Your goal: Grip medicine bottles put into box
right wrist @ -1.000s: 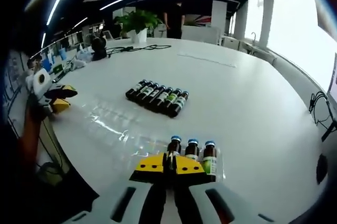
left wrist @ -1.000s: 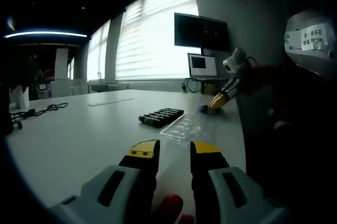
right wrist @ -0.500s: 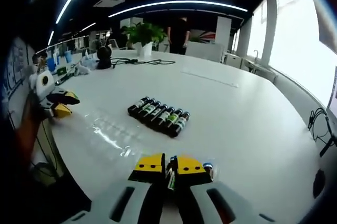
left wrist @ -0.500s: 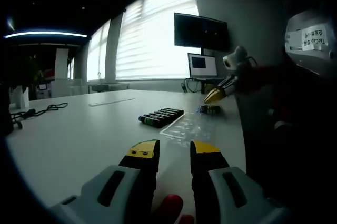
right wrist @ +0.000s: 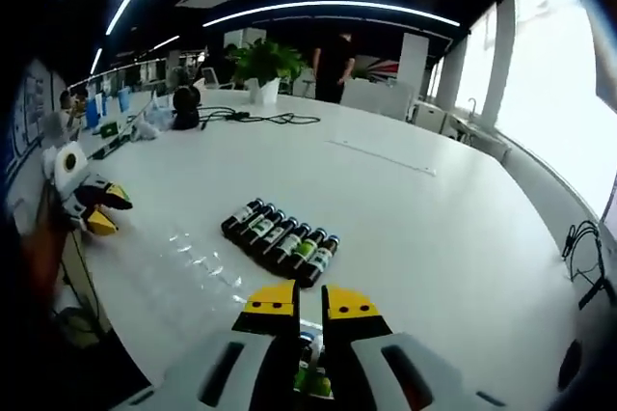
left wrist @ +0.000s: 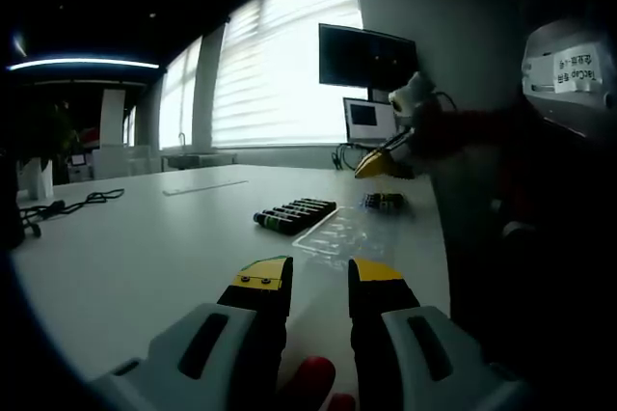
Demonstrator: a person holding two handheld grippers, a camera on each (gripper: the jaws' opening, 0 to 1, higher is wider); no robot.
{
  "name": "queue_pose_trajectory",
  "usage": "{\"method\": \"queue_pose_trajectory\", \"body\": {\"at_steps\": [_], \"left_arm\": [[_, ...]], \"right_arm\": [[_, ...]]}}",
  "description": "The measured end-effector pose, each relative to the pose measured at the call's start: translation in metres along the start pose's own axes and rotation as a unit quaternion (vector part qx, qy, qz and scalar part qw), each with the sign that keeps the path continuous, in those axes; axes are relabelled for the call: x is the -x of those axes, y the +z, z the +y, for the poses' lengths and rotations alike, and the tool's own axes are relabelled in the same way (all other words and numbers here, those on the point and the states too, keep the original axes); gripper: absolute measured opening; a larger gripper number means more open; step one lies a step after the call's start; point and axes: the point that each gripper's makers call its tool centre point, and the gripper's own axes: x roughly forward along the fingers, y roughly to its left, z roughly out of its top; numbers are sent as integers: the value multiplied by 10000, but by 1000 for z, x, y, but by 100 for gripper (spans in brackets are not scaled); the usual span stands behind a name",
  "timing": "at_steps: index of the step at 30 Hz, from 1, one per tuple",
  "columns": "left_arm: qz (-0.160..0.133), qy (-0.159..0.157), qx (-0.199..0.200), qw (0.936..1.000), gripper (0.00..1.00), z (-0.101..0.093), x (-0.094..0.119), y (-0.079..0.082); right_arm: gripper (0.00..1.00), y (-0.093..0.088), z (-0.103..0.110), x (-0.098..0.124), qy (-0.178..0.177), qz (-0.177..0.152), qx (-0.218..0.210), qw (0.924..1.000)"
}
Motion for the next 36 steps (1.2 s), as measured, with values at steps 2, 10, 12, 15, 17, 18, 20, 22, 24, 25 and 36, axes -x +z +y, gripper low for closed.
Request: {"method": "queue_pose_trajectory", "body": {"at_steps": [2, 10, 12, 15, 17, 18, 20, 22, 24, 25, 36], "left_arm": [[0, -5, 1, 10000, 17, 0, 0, 0], [-6, -12, 2, 10000, 17, 0, 0, 1], [-7, -10, 4, 10000, 18, 0, 0, 1], [-11, -12, -1, 10000, 18, 0, 0, 1], [-12, -13, 0, 10000, 18, 0, 0, 1], [-13, -10, -1, 10000, 18, 0, 0, 1], [-16, -13, 4, 10000, 18, -1, 0, 1], [-13, -15, 0, 10000, 18, -1, 0, 1], [-15, -13, 1, 10000, 18, -1, 1, 1], [-16, -13, 1, 10000, 18, -1, 1, 1], [-7, -16, -3, 10000, 17, -2, 0, 1]], "right_arm": [[5, 2, -2, -6, 8, 58, -13, 10000], [6, 2, -6, -29, 165, 386, -74, 9991], [7, 4, -6, -33, 183, 426, -87, 9989], [7, 4, -6, -39, 227, 496, 13, 9985], [7, 4, -6, -42, 257, 531, -32, 9983], [7, 3, -5, -44, 295, 559, -52, 9980], [6, -2, -5, -47, 327, 708, -200, 9968], [6, -6, -5, -51, 383, 841, -392, 9949], [6, -8, -6, -54, 372, 909, -501, 9939], [6, -8, -6, -55, 371, 926, -555, 9935], [7, -8, -7, -68, 314, 1100, -749, 9906]]}}
